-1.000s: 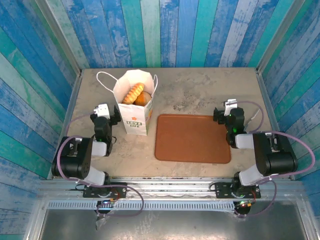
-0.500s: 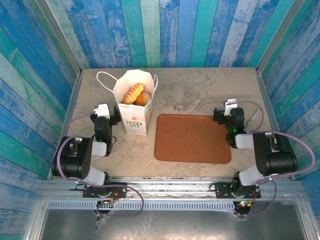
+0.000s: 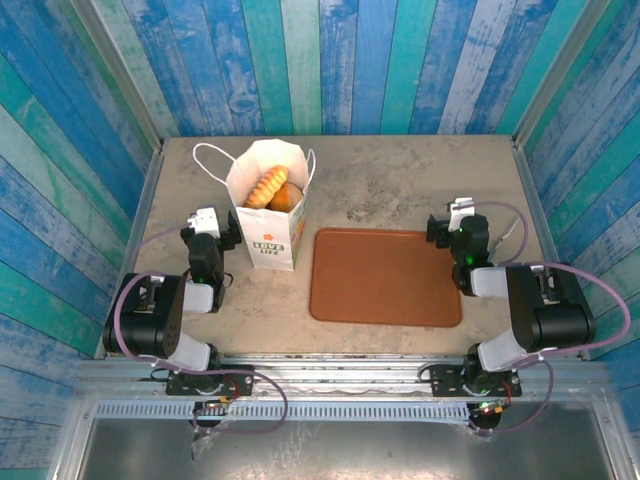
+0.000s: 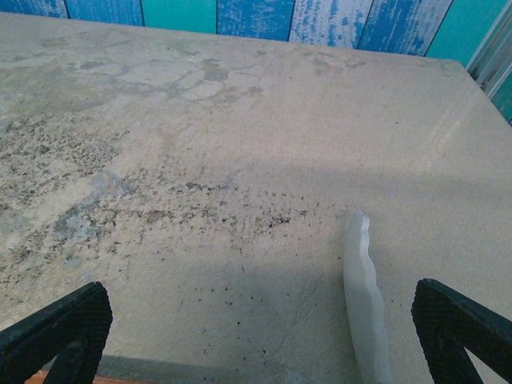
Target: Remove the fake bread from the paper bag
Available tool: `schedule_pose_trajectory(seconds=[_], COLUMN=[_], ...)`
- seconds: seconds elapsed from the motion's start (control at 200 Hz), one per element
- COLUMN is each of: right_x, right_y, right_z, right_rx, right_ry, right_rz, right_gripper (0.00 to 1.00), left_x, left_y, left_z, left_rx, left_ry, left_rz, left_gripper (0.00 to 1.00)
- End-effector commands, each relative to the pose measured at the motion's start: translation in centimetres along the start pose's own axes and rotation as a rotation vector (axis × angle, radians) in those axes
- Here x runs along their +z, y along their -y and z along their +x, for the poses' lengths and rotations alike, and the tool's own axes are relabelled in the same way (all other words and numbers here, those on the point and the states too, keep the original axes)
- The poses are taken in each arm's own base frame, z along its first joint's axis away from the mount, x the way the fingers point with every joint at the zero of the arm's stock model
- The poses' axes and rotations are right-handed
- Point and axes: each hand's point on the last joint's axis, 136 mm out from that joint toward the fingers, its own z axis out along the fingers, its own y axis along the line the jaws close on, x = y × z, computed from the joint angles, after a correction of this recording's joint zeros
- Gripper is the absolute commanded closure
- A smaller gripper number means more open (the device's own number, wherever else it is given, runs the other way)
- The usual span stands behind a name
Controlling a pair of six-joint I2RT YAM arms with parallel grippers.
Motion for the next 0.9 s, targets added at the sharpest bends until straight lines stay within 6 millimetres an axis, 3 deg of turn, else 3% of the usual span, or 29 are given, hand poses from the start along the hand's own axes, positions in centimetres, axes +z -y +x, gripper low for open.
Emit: schedule_pose_trajectory(seconds=[0.0,0.15,0.346,0.371,0.481,0.606,0.756,0.821,0.897], right_x=[-0.1,-1.0,-2.1,-2.4,-3.9,-6.1,-7.9,-7.9,-7.3], right_y=[-0.2,-0.2,0.9,1.1,0.1,-4.3,-10.0,-12.2,-13.8], right_z=[-1.1,-2.5,-3.3,-3.4,-3.8,-4.7,-5.1,-4.1,-2.0], right_rx=[-0.005,-0.007,0.084,0.112,0.191,0.272,0.445,0.509,0.492], right_ry=[0.03,0.044,-0.137,-0.157,-0.259,-0.35,-0.472,-0.558,-0.665], right_rz=[-0.022,-0.032,0.013,0.023,-0.038,-0.299,-0.631,-0.711,-0.685], right_gripper=[0.0,0.0,0.0,0.0,0.0,0.0,0.01,0.05,0.09], left_x=[-0.2,-0.8,-1.5,-1.8,-3.3,-5.4,-7.4,-8.4,-9.2], left_y=[-0.7,-1.4,-3.3,-3.3,-4.1,-6.5,-6.2,-6.3,-5.6], left_z=[-0.5,-1.4,-2.1,-2.9,-3.8,-4.2,-5.0,-4.8,-4.8], left_rx=[-0.024,-0.045,-0.103,-0.107,-0.166,-0.356,-0.411,-0.461,-0.517], left_ry=[0.026,0.049,-0.017,0.001,0.009,-0.015,-0.077,-0.095,-0.11], left_rz=[-0.036,-0.07,-0.178,-0.174,-0.2,-0.339,-0.302,-0.303,-0.257], left_gripper=[0.06,0.06,0.06,0.06,0.06,0.06,0.06,0.06,0.06])
